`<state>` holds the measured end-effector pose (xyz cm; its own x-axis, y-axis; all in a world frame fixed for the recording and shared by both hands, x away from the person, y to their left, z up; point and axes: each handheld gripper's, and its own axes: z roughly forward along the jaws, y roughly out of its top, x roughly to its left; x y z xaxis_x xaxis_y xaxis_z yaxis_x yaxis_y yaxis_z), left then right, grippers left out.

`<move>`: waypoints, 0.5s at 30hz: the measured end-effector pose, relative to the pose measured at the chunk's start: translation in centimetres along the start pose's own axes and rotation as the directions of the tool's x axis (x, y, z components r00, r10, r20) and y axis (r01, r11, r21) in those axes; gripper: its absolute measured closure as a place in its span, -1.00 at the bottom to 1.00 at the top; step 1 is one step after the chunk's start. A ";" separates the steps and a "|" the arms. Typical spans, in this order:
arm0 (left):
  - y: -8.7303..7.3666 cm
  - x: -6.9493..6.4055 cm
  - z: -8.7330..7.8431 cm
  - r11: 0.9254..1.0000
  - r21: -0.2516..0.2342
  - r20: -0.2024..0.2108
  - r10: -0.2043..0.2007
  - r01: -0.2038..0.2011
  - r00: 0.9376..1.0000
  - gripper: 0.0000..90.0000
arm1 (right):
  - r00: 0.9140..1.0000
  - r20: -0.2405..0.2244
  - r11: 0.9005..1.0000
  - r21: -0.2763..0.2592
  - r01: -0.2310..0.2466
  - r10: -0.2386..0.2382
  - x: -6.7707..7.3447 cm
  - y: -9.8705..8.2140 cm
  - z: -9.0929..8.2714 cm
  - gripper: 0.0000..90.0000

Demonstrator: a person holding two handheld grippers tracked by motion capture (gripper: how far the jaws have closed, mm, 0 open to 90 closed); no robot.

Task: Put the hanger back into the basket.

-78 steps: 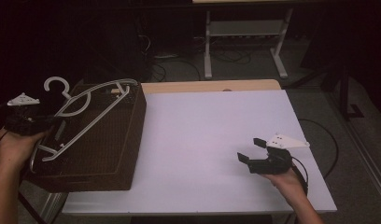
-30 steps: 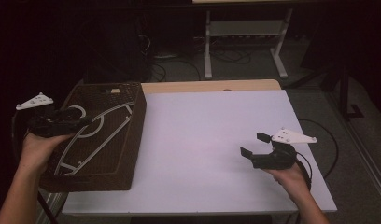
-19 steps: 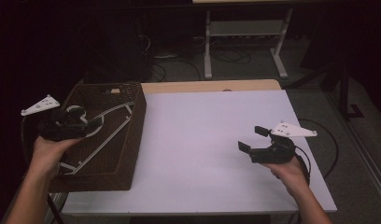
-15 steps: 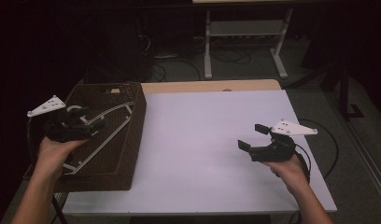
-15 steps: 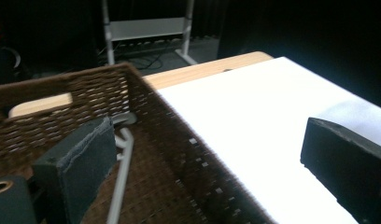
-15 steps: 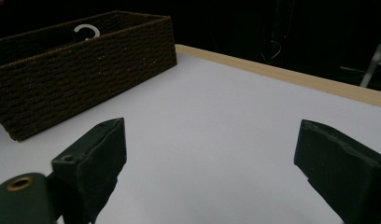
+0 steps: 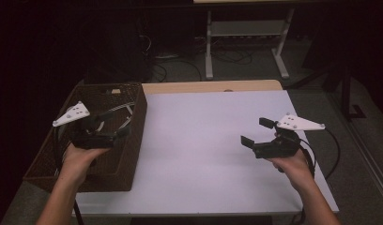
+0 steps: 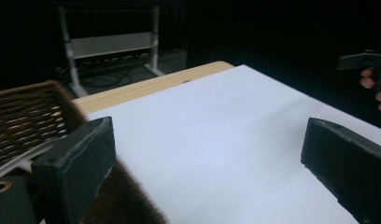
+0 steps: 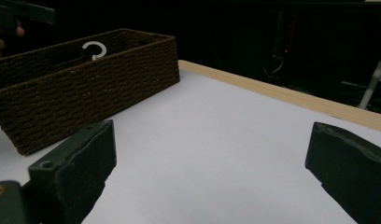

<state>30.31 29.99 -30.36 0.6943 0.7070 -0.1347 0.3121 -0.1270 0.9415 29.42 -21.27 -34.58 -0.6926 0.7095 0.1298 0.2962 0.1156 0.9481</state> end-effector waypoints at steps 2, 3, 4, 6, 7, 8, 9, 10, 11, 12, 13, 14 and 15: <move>-0.2 -0.5 0.4 1.000 -0.008 0.015 -0.002 0.002 1.000 -0.93 | 1.000 -0.002 1.000 -0.002 -0.002 0.002 0.0 0.1 0.0 -0.97; -0.4 -0.7 0.6 1.000 -0.015 0.021 -0.001 0.002 1.000 -0.93 | 1.000 -0.002 1.000 -0.007 0.000 0.000 0.0 0.2 0.0 -0.97; -0.5 -0.9 0.8 1.000 -0.018 0.026 0.001 -0.001 1.000 -0.93 | 1.000 -0.002 1.000 -0.007 0.000 0.000 0.0 0.3 0.0 -0.97; -0.7 -1.2 1.1 1.000 -0.025 0.035 0.006 -0.005 0.999 -0.93 | 1.000 -0.004 1.000 -0.010 0.001 -0.001 -0.1 0.4 0.0 -0.98; -0.8 -1.4 1.3 1.000 -0.031 0.038 0.008 -0.006 0.999 -0.93 | 1.000 -0.005 1.000 -0.011 0.002 -0.002 -0.1 0.5 0.0 -0.98; -0.9 -1.5 1.4 0.999 -0.035 0.039 0.012 -0.010 0.999 -0.93 | 1.000 -0.007 1.000 -0.014 0.003 -0.003 -0.1 0.5 0.1 -0.98; -1.0 -1.6 1.5 0.999 -0.042 0.044 0.009 -0.007 0.999 -0.93 | 1.000 -0.009 1.000 -0.013 0.003 -0.004 -0.1 0.6 0.1 -0.98; -1.0 -1.6 1.6 0.999 -0.044 0.049 0.011 -0.009 0.999 -0.93 | 1.000 -0.011 1.000 -0.015 0.004 -0.005 0.0 0.6 0.1 -0.99; -1.1 -1.8 1.8 0.999 -0.053 0.049 0.005 -0.002 0.999 -0.93 | 1.000 -0.014 1.000 -0.016 0.007 -0.008 0.0 0.7 0.1 -0.99; -1.3 -1.7 1.9 0.999 -0.051 0.049 0.017 -0.015 0.999 -0.93 | 1.000 -0.015 1.000 -0.016 0.009 -0.009 0.0 0.8 0.1 -0.99; -1.4 -1.7 2.1 0.998 -0.055 0.052 0.014 -0.011 0.999 -0.93 | 1.000 -0.018 1.000 -0.017 0.013 -0.013 0.0 0.8 0.1 -0.99; -1.5 -1.7 2.2 0.998 -0.058 0.051 0.017 -0.014 0.999 -0.94 | 1.000 -0.019 1.000 -0.020 0.012 -0.013 0.0 0.9 0.1 -0.99; -1.6 -1.7 2.3 0.997 -0.074 0.053 0.013 -0.009 0.999 -0.96 | 1.000 -0.022 1.000 -0.024 0.016 -0.016 0.0 0.9 0.1 -0.99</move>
<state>30.09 27.36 -32.35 0.7317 0.6674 -0.1387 0.2571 -0.0817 0.9629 29.76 -21.09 -33.73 -0.7115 0.6923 0.1206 0.2695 0.1103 0.9567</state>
